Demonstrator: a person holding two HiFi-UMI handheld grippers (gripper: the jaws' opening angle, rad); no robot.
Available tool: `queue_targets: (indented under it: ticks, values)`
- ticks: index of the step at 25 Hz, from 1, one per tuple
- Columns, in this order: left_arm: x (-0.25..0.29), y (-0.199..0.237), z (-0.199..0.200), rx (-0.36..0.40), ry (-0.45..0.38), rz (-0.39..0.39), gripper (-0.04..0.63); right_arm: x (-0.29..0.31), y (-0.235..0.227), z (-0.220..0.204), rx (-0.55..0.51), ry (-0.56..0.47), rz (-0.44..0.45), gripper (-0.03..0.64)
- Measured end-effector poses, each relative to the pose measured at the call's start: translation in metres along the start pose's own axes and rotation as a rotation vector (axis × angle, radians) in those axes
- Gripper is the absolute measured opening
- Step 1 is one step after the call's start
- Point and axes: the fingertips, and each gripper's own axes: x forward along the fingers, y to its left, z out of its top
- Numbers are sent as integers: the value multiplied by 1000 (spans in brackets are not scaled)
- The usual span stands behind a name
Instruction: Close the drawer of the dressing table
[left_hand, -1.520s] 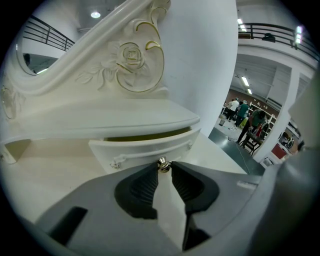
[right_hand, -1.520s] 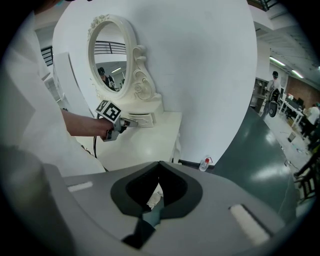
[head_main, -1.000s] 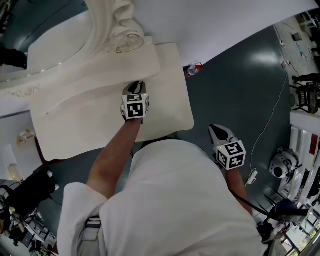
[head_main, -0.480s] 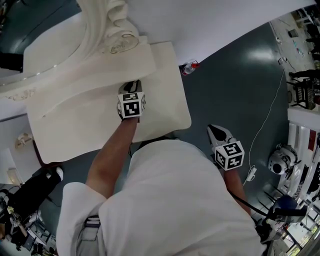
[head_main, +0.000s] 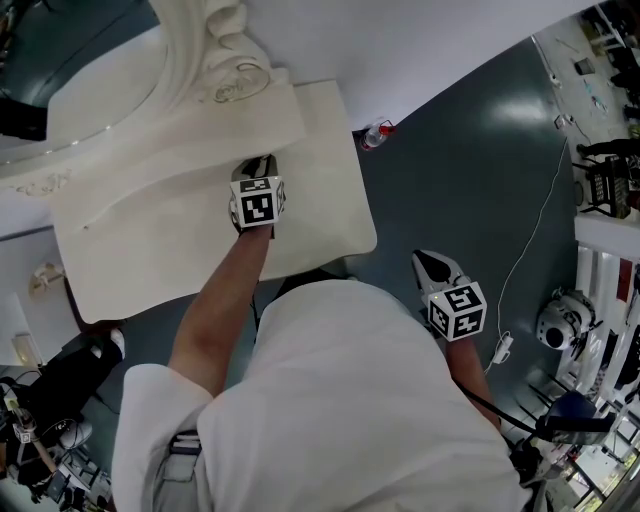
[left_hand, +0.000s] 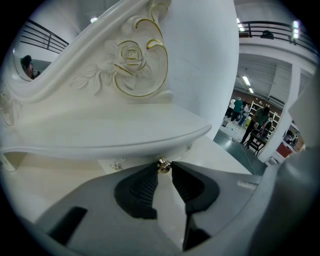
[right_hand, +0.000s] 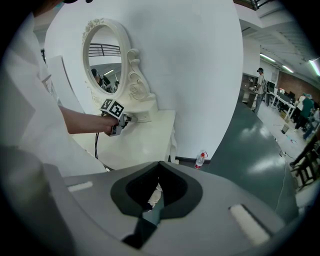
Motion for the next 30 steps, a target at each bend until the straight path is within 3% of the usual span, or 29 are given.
queue_targets:
  ticks: [6, 14, 27, 30]
  values:
    - [-4, 1, -2, -18, 3, 49, 150, -14, -6, -14, -6, -14, 9, 2]
    - [-41, -23, -15, -23, -12, 92, 149, -39, -19, -44, -33, -30, 50, 2]
    - [-145, -116, -62, -17, -49, 89, 6, -73, -26, -86, -139, -69, 175, 2]
    - [-170, -143, -75, -21, -51, 62, 3, -83, -25, -98, -161, -75, 202, 2]
